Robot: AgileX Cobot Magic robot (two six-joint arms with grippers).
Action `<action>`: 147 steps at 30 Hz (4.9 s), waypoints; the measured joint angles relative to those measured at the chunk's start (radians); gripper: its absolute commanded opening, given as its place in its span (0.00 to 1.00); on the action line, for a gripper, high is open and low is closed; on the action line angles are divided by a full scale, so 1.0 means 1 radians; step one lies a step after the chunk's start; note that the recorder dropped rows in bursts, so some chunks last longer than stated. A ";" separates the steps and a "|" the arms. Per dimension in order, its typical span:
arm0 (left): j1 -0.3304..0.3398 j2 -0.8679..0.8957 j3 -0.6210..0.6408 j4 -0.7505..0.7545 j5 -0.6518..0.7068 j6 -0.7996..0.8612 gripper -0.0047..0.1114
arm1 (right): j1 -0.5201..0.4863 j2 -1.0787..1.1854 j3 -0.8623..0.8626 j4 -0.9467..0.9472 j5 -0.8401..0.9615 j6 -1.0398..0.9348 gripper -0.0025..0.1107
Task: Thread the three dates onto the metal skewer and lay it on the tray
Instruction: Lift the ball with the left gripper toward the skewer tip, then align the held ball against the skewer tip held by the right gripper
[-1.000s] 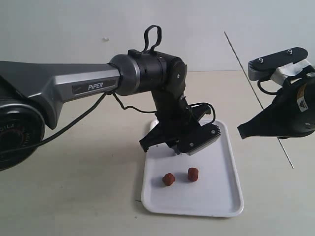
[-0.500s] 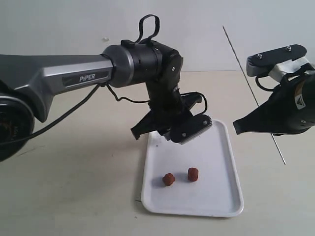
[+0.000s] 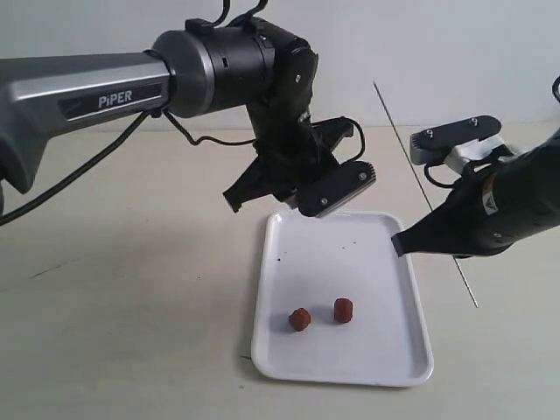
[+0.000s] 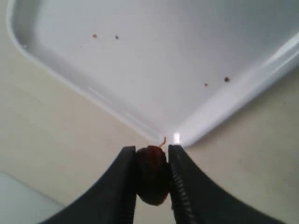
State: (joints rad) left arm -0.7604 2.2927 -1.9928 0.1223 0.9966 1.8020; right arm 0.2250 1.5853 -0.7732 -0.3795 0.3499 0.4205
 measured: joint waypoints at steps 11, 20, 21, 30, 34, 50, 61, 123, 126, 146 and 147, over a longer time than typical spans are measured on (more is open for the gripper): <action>0.000 -0.014 0.000 0.153 0.010 -0.069 0.25 | -0.053 0.052 0.004 0.653 0.197 -0.745 0.02; 0.008 -0.014 0.000 0.158 0.017 -0.071 0.25 | -0.014 0.052 0.009 0.740 0.336 -0.872 0.02; 0.008 -0.014 0.000 0.158 0.017 -0.071 0.25 | -0.003 0.052 0.009 0.748 0.335 -0.887 0.02; 0.008 -0.014 0.000 0.165 0.017 -0.071 0.25 | 0.030 0.052 0.009 0.811 0.293 -0.959 0.02; 0.008 -0.014 0.000 0.165 0.017 -0.073 0.25 | 0.029 0.052 0.009 0.821 0.261 -0.960 0.02; 0.008 -0.014 0.000 0.161 0.017 -0.073 0.25 | 0.029 0.052 0.009 0.878 0.253 -1.008 0.02; 0.008 -0.014 0.000 0.159 0.011 -0.073 0.25 | 0.029 0.052 0.009 0.880 0.257 -1.008 0.02; 0.020 -0.014 0.000 0.168 0.009 -0.160 0.25 | 0.031 0.052 0.009 0.863 0.202 -1.009 0.02; 0.024 -0.014 0.000 0.168 0.012 -0.161 0.25 | 0.031 0.052 0.009 0.863 0.204 -1.007 0.02; 0.040 -0.014 0.000 0.176 -0.008 -0.168 0.25 | 0.031 0.052 0.009 0.861 0.214 -0.994 0.02; 0.040 -0.014 0.000 0.176 -0.011 -0.168 0.25 | 0.031 0.052 0.009 0.861 0.214 -0.994 0.02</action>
State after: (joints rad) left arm -0.7205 2.2787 -1.9928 0.2986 0.9857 1.6341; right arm 0.2556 1.6368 -0.7644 0.4816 0.5639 -0.5733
